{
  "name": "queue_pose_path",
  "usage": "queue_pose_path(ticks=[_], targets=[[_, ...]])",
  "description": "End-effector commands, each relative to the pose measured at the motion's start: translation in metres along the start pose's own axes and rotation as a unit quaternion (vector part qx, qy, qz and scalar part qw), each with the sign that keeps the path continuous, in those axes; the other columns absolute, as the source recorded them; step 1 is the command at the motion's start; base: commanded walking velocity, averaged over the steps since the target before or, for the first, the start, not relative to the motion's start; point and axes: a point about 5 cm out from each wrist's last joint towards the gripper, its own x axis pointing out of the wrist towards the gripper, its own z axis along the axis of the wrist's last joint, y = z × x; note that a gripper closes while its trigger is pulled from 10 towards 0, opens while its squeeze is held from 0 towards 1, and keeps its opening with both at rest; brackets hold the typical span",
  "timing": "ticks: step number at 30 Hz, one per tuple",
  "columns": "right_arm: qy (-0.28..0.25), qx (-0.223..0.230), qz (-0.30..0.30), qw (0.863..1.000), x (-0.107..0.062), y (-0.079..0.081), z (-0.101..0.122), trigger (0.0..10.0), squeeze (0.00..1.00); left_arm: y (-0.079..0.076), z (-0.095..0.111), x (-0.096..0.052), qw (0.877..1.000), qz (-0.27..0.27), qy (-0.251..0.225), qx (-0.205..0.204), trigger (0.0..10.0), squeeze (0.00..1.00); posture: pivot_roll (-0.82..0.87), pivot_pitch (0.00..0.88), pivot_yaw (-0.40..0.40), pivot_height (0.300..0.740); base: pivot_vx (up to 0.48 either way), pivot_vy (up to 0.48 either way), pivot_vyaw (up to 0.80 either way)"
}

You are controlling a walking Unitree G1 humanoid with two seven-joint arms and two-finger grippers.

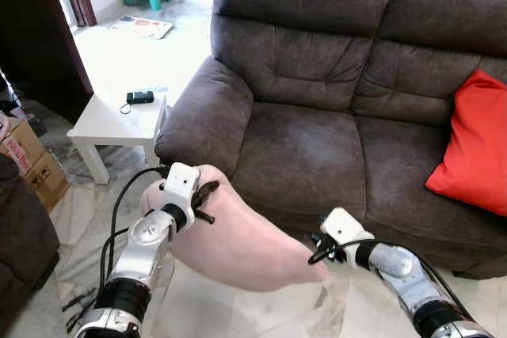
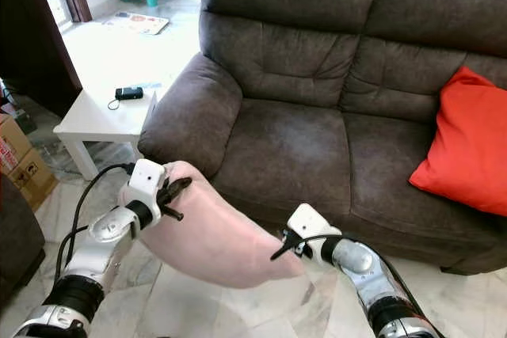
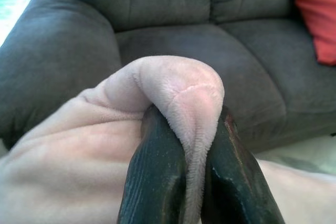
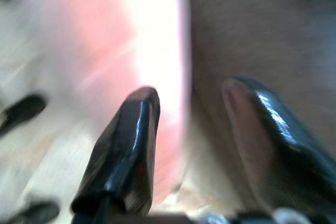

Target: Move the pillow to the sofa from floor

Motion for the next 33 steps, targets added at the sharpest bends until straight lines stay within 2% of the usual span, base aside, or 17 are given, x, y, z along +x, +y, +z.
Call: queue_pose_path(ticks=[1, 7, 16, 22, 24, 28, 33], targets=[[0.027, 0.006, 0.009, 1.0, -0.003, 0.004, -0.011, 10.0, 1.0, -0.004, 0.035, 0.009, 0.998, -0.019, -0.065, 0.01, 10.0, 0.0, 0.09, 0.0, -0.094, 0.74, 0.0, 0.0, 0.0], [0.031, 0.043, 0.023, 0.998, -0.003, 0.011, -0.016, 10.0, 1.0, -0.009, 0.038, 0.01, 0.997, -0.027, -0.067, 0.009, 10.0, 0.0, 0.09, 0.0, -0.093, 0.74, 0.0, 0.0, 0.0], [0.051, 0.046, 0.011, 0.998, -0.003, 0.017, -0.025, 10.0, 1.0, -0.013, 0.042, 0.01, 0.997, -0.044, -0.064, 0.015, 10.0, 0.0, 0.09, 0.0, -0.093, 0.74, 0.0, 0.0, 0.0], [0.069, 0.037, 0.006, 0.997, -0.004, 0.018, -0.03, 10.0, 1.0, -0.013, 0.042, 0.01, 0.997, -0.045, -0.063, 0.014, 10.0, 0.0, 0.1, 0.0, -0.096, 0.74, 0.0, 0.0, 0.0], [0.079, 0.022, -0.006, 0.997, -0.005, 0.017, -0.033, 10.0, 1.0, -0.014, 0.043, 0.009, 0.997, -0.048, -0.064, 0.012, 10.0, 0.0, 0.1, 0.0, -0.096, 0.74, 0.0, 0.0, 0.0], [0.087, 0.023, -0.019, 0.996, -0.005, 0.016, -0.035, 10.0, 1.0, -0.016, 0.045, 0.009, 0.996, -0.054, -0.065, 0.011, 10.0, 0.0, 0.1, 0.0, -0.097, 0.74, 0.0, 0.0, 0.0], [0.129, 0.028, 0.013, 0.991, -0.006, 0.031, -0.047, 10.0, 1.0, -0.018, 0.048, 0.01, 0.996, -0.06, -0.072, 0.004, 10.0, 0.0, 0.11, 0.0, -0.099, 0.74, 0.0, 0.0, 0.0]])
